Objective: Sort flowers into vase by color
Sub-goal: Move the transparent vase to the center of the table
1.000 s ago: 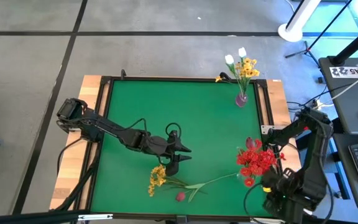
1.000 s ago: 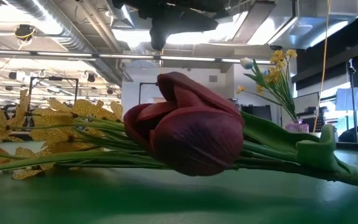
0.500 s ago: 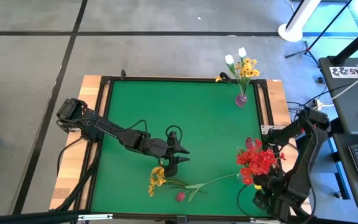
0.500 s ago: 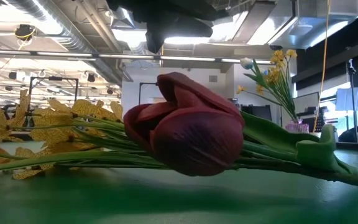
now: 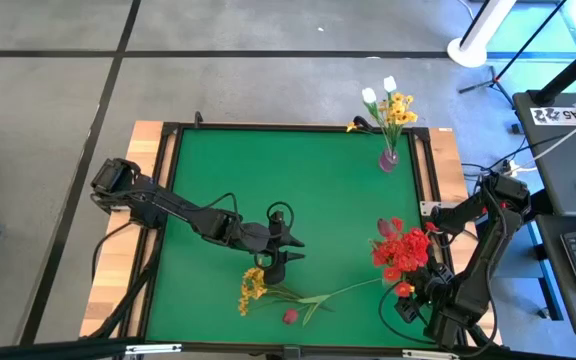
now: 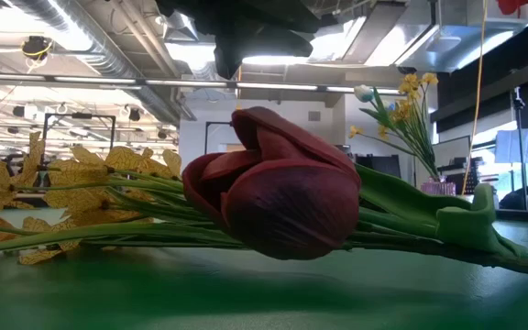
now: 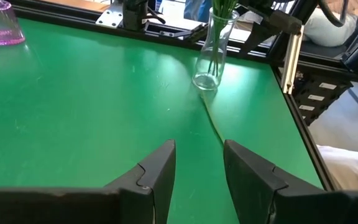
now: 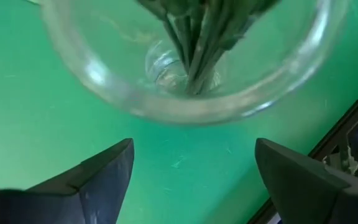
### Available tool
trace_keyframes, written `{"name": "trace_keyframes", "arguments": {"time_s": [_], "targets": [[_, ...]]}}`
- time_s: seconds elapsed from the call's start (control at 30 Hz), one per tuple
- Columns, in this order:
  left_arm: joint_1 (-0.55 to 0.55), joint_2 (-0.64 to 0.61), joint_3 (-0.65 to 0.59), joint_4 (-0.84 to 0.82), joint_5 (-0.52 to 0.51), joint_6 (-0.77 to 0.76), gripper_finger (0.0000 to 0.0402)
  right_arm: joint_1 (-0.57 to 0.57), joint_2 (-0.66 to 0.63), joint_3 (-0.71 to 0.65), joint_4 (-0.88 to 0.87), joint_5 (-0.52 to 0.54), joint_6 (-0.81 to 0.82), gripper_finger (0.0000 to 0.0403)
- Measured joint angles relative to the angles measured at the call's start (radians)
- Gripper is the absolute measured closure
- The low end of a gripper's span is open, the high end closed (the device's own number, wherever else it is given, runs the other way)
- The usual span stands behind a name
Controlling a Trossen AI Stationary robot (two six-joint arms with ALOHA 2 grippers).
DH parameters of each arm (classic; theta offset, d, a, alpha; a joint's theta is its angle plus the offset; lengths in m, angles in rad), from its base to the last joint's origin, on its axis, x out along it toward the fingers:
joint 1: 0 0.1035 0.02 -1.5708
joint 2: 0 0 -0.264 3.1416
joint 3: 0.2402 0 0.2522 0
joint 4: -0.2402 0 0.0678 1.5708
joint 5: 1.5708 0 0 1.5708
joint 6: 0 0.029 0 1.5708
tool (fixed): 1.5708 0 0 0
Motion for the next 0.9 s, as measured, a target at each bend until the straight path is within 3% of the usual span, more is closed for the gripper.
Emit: {"name": "trace_keyframes", "arguments": {"time_s": [0.23,0.5,0.9], "targets": [[0.0,0.001,-0.001,0.035,-0.003,0.002,0.0271,0.001,0.0,-0.008,0.018,-0.044,0.002,0.0072],[0.035,0.161,0.011,0.4,0.032,0.098,0.0257,0.001,0.0,-0.008,0.02,-0.057,0.001,0.0072],[0.108,0.428,0.365,0.429,0.141,0.235,0.0166,0.001,0.0,-0.008,0.02,-0.079,-0.01,0.0072]]}}
